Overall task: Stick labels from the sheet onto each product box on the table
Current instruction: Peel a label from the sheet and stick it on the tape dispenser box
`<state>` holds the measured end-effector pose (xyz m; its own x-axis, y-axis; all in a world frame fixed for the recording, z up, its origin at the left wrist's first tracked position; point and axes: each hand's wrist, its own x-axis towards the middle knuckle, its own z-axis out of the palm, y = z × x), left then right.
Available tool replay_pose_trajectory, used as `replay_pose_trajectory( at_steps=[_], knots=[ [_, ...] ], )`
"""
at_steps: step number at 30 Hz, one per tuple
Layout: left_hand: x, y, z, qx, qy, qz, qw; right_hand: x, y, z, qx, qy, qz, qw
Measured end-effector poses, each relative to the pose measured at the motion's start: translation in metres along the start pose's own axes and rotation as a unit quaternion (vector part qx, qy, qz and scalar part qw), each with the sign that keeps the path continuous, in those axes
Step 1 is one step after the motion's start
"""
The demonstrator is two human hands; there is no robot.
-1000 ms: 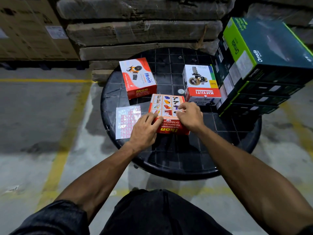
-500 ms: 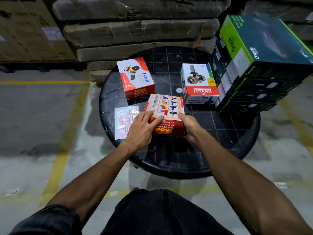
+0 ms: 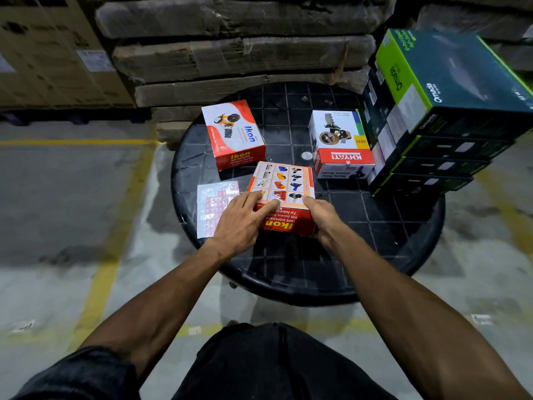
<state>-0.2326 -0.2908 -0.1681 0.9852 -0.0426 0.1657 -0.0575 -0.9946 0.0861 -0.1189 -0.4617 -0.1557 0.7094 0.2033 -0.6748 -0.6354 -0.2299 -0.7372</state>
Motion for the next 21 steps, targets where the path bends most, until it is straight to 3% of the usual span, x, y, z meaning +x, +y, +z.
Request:
replay_pose_trajectory(
  at_steps=[15, 18, 21],
  knots=[
    [-0.0023, -0.005, -0.0007, -0.017, 0.017, 0.012, 1.0, -0.006, -0.002, 0.0007, -0.001, 0.003, -0.005, 1.0],
    [-0.0024, -0.006, -0.0017, -0.072, 0.018, -0.01, 0.997, -0.0055, -0.0032, -0.0017, 0.005, 0.003, -0.008, 1.0],
    [0.0033, 0.0004, -0.0076, -0.183, 0.023, -0.097, 0.978, -0.0064, -0.0037, 0.0003, 0.005, -0.001, -0.007, 1.0]
  ],
)
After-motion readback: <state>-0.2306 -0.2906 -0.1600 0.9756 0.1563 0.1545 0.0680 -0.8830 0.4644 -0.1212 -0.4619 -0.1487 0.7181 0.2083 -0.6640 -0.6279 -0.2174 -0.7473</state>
